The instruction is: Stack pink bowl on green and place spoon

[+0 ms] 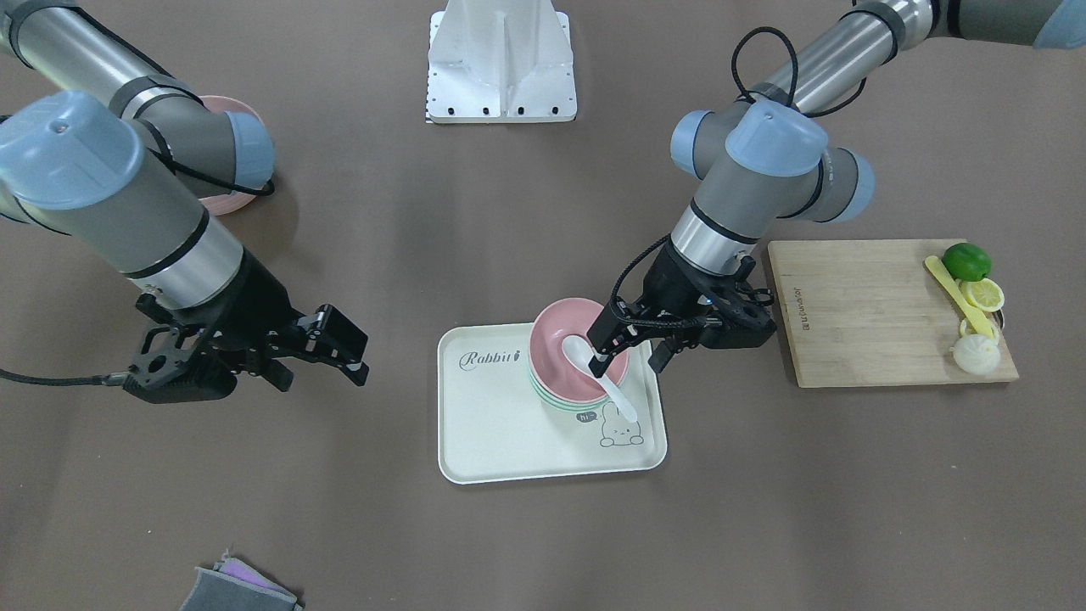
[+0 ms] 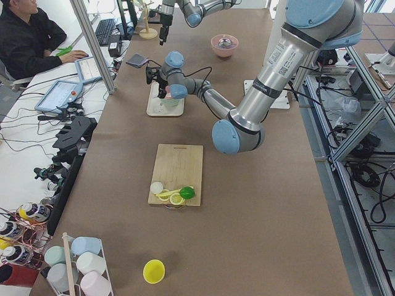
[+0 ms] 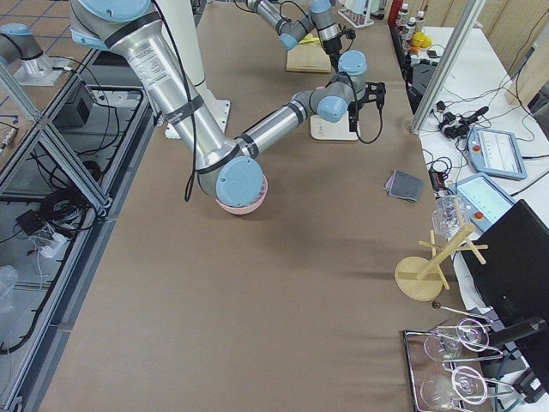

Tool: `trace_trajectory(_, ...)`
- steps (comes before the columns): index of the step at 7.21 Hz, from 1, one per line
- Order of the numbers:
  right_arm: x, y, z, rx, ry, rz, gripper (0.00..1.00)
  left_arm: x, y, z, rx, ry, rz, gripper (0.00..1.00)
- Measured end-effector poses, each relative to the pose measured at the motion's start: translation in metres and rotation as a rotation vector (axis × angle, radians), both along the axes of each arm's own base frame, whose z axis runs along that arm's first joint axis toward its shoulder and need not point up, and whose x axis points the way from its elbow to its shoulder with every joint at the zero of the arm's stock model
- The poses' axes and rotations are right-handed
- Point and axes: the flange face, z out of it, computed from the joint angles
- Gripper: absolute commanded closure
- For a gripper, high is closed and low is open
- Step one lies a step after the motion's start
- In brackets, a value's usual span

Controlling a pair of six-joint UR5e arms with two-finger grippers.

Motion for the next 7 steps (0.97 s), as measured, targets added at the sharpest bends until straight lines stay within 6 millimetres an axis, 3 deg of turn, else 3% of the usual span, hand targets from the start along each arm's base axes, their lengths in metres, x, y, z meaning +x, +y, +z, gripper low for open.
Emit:
trace_trajectory(1,0.049,0.004,0.029,0.035,0.059,-0.048,0.0,-0.037,0.005,0.015,0.073,-0.082,0.018,0.02)
trace_trajectory(2,0.101,0.011,0.07,0.084,0.122,-0.106,0.0,-0.081,0.011,0.04,0.144,-0.164,0.049,0.02)
trace_trajectory(5,0.249,0.047,0.226,0.169,0.277,-0.212,0.0,-0.23,0.009,0.138,0.164,-0.29,0.137,0.02)
trace_trajectory(6,0.281,0.062,0.268,0.13,0.301,-0.204,0.0,-0.268,0.014,0.17,0.157,-0.321,0.146,0.02)
trace_trajectory(7,0.3,0.077,0.303,0.08,0.317,-0.195,0.0,-0.293,0.018,0.194,0.149,-0.351,0.148,0.02)
